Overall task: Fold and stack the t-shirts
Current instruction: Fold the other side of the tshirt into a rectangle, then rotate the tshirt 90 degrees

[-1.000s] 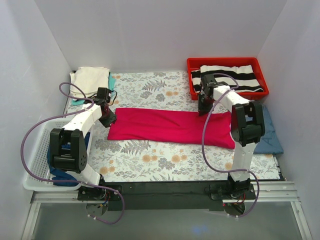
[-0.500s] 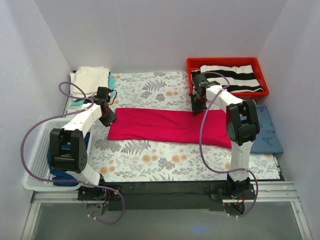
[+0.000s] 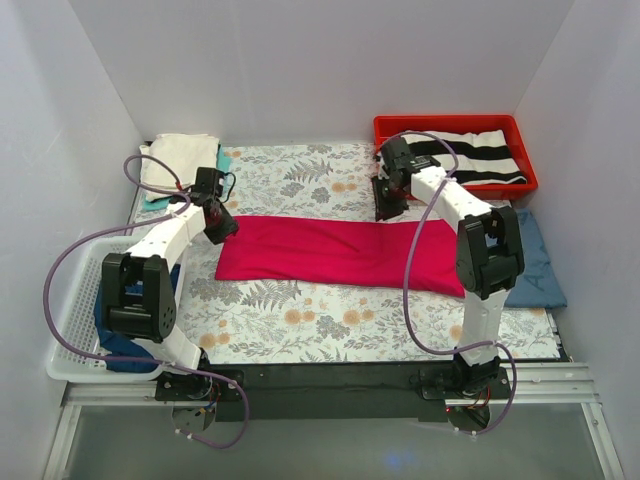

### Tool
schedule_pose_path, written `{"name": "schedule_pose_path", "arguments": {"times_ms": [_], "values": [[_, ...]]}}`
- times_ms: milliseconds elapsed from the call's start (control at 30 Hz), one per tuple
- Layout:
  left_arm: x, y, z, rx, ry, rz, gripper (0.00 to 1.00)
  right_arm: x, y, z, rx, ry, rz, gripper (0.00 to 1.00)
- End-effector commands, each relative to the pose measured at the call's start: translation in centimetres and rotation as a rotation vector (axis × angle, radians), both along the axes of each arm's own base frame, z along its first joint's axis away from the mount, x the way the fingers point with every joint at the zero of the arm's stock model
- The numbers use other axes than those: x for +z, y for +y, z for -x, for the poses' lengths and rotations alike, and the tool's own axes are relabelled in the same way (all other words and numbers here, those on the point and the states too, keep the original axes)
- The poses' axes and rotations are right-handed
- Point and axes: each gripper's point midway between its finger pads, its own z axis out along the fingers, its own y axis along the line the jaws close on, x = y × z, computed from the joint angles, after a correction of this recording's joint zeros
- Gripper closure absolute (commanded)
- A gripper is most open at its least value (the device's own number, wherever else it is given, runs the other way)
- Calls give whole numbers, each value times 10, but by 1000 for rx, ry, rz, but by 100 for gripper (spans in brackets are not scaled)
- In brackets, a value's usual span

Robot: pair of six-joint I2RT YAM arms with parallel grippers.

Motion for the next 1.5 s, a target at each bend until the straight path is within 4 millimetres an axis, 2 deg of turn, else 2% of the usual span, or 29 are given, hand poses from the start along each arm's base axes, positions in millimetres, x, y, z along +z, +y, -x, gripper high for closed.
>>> {"name": "schedule_pose_path", "arguments": {"times_ms": [0, 33, 133, 267, 333, 467, 500, 667, 767, 867, 933, 967, 1067, 1167, 1267, 1333, 1400, 1467], "values": [[13, -15, -22, -96, -61, 28, 73, 38, 53, 4, 125, -86, -60, 71], [6, -17, -24, -103, -40, 29, 73, 40, 68, 11, 162, -90, -67, 71], [-8, -28, -24, -128, -6, 49, 73, 44, 89, 13, 187, -97, -90, 71], [-32, -47, -15, -197, 32, 66, 73, 44, 92, 11, 180, -96, -92, 71], [-42, -46, -7, -211, 57, -3, 73, 44, 89, 11, 180, -99, -78, 71], [-64, -39, 26, -178, 169, -76, 73, 42, 84, 13, 184, -99, -58, 71], [-74, -36, 43, -170, 210, -83, 73, 41, 83, 13, 184, -98, -54, 71], [-93, -21, 94, -53, 348, -121, 73, 38, 74, 19, 182, -95, -22, 72], [-86, -20, 114, -11, 400, -106, 73, 39, 67, 24, 181, -88, -8, 72], [-74, -26, 128, 21, 405, -50, 72, 43, 51, 23, 154, -101, 41, 73], [-67, -30, 135, 39, 396, -11, 72, 40, 39, 24, 129, -96, 75, 73], [-71, -28, 147, 49, 421, -3, 73, 41, 31, 26, 113, -91, 94, 73], [-65, -30, 170, 84, 438, 38, 73, 38, 8, 28, 47, -82, 147, 73], [-57, -27, 187, 106, 441, 48, 73, 26, -12, 35, -10, -42, 181, 73], [-45, -26, 196, 112, 400, 71, 73, 4, -23, 45, -29, 18, 225, 74], [-37, -27, 192, 95, 347, 89, 73, -8, -23, 48, -26, 50, 232, 74], [-29, -25, 187, 88, 304, 83, 73, -28, -23, 49, -24, 97, 249, 75], [-12, -26, 171, 61, 213, 85, 73, -47, -18, 46, -17, 140, 256, 75]]}}
